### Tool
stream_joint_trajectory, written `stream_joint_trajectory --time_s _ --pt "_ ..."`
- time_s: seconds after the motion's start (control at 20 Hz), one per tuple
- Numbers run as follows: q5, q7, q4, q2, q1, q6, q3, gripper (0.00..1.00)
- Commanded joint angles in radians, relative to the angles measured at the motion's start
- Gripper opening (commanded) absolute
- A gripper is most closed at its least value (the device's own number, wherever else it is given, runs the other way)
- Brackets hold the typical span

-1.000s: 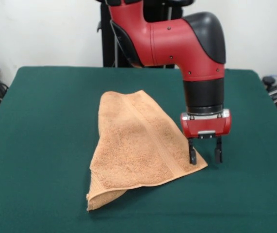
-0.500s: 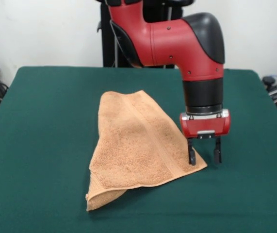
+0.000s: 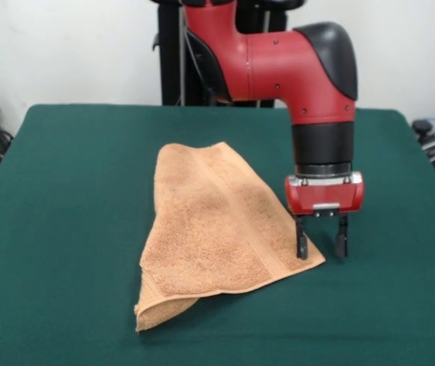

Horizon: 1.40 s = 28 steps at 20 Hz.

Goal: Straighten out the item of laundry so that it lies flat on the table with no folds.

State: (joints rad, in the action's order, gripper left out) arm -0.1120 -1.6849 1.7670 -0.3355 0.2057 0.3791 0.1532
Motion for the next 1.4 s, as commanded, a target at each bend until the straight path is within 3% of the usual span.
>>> stream_joint_trajectory --time_s 0.05,0.55,1.4 --pt "0.064 -0.137 -0.081 0.128 -0.018 0.033 -0.131 1.0" --pt "0.093 -0.147 -0.074 0.127 -0.042 0.052 -0.148 1.0" --pt "0.034 -0.125 -0.104 0.155 0.0 0.076 -0.155 1.0"
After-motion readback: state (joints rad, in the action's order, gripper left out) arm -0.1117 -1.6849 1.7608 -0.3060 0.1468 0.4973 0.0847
